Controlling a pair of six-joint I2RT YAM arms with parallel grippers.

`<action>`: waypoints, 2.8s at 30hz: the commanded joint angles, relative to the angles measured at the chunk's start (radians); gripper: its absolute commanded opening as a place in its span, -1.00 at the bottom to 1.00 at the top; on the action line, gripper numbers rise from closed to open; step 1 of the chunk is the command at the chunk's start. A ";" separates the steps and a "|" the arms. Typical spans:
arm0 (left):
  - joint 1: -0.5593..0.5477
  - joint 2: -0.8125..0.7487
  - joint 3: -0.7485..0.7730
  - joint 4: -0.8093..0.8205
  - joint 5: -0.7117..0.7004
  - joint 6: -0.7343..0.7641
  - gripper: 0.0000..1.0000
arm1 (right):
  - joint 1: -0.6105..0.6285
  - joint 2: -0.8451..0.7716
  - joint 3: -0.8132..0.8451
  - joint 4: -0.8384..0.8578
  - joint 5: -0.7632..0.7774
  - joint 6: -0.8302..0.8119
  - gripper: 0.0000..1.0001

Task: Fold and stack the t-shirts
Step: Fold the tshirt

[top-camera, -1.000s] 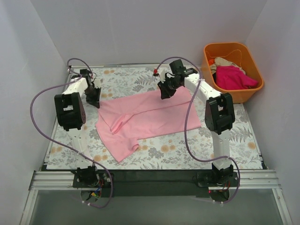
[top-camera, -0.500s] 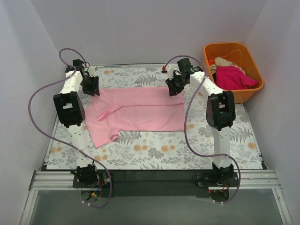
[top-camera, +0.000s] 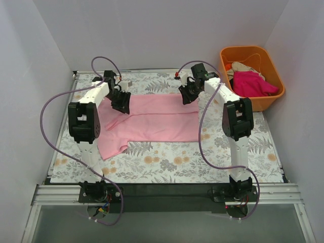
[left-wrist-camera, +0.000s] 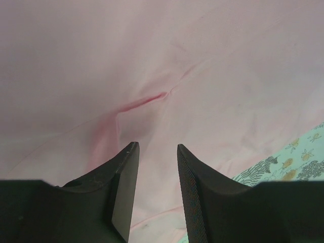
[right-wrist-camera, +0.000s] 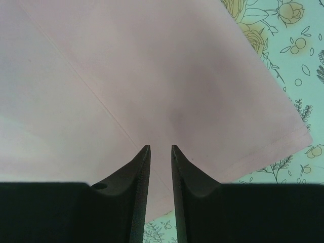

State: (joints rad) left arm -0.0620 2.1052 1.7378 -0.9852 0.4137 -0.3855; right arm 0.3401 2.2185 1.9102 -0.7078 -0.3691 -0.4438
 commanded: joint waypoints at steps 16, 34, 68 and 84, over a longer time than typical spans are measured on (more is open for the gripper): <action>-0.039 0.021 0.066 0.057 -0.130 -0.010 -0.30 | -0.006 -0.031 -0.011 -0.001 -0.008 -0.013 -0.48; -0.039 0.075 0.051 0.034 -0.104 0.007 -0.49 | -0.013 -0.034 -0.013 -0.001 0.001 -0.019 -0.48; -0.050 -0.040 0.008 -0.043 -0.021 0.049 -1.00 | -0.026 -0.045 -0.030 -0.002 -0.002 -0.029 -0.49; -0.068 -0.198 -0.124 -0.124 0.109 0.134 0.02 | -0.027 -0.178 -0.161 -0.022 -0.016 -0.108 -0.27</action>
State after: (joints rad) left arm -0.1387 2.0373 1.5612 -1.0595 0.4519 -0.2901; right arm 0.3161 2.1727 1.8023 -0.7048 -0.3656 -0.4973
